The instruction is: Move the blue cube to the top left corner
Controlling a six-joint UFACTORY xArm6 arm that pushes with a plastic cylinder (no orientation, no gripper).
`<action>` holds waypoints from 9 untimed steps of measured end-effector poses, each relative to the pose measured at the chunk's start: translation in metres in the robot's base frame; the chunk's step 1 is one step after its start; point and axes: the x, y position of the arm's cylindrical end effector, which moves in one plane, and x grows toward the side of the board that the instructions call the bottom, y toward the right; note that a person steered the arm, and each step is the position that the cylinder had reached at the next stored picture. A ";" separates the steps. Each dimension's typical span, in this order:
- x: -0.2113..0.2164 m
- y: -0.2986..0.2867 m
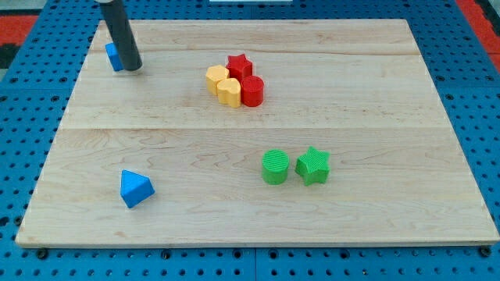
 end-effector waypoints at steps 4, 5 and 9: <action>0.004 -0.054; -0.013 -0.052; -0.031 -0.048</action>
